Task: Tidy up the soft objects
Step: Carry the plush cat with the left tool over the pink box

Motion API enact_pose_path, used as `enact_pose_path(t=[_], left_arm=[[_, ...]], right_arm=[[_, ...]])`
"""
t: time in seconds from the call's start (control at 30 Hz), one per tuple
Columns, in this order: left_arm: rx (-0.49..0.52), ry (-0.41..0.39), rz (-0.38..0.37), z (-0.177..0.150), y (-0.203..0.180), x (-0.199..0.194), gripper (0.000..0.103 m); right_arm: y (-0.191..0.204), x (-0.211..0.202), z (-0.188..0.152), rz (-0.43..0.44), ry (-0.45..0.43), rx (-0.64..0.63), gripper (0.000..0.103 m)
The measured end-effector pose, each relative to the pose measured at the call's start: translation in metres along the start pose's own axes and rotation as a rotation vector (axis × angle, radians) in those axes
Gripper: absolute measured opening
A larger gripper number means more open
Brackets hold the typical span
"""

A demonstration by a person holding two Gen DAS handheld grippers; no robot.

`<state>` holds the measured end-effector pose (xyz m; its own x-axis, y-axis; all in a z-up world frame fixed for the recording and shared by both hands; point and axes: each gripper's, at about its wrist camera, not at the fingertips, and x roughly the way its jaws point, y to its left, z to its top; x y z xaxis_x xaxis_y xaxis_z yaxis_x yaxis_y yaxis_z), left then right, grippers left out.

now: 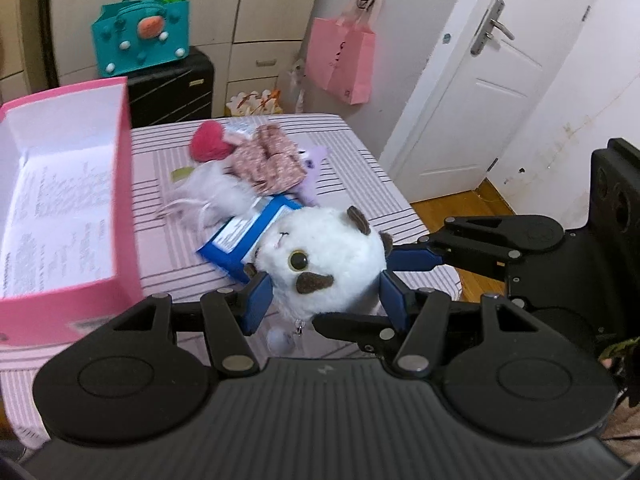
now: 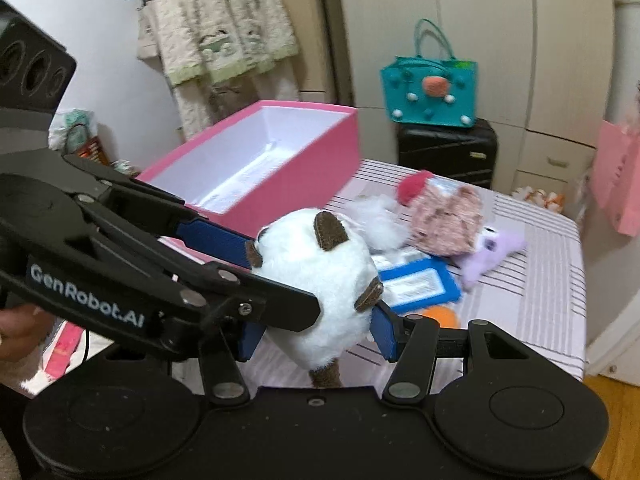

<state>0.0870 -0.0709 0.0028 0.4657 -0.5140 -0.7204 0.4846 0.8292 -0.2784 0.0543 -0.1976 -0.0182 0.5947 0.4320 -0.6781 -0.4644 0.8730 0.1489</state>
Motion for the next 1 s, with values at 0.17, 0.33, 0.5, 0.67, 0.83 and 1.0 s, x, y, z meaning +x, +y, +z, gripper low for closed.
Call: enact_pose_path(t=[0.17,0.33,0.5,0.67,0.83,1.0], left_arm=[[-0.043,0.0,-0.002,-0.004,0.022,-0.027,0.057],[-0.076,-0.054,0.008,-0.001,0.043,-0.048,0.057],[-0.105,-0.11,0.021,0.008,0.064,-0.063,0.057],[-0.115,-0.153,0.035,0.02,0.091,-0.077,0.057],[-0.143,-0.2,0.072,0.03,0.124,-0.084,0.057],[-0.201,-0.236,0.109,0.04,0.162,-0.079,0.058]], right_arm=[[0.022,0.005,0.019,0.054,0.011,-0.033,0.061],[0.037,0.012,0.045,0.066,0.003,-0.088,0.061],[0.05,0.021,0.073,0.066,-0.021,-0.147,0.061],[0.063,0.037,0.101,0.079,-0.048,-0.193,0.061],[0.073,0.065,0.127,0.109,-0.076,-0.217,0.061],[0.078,0.1,0.152,0.138,-0.083,-0.255,0.061]])
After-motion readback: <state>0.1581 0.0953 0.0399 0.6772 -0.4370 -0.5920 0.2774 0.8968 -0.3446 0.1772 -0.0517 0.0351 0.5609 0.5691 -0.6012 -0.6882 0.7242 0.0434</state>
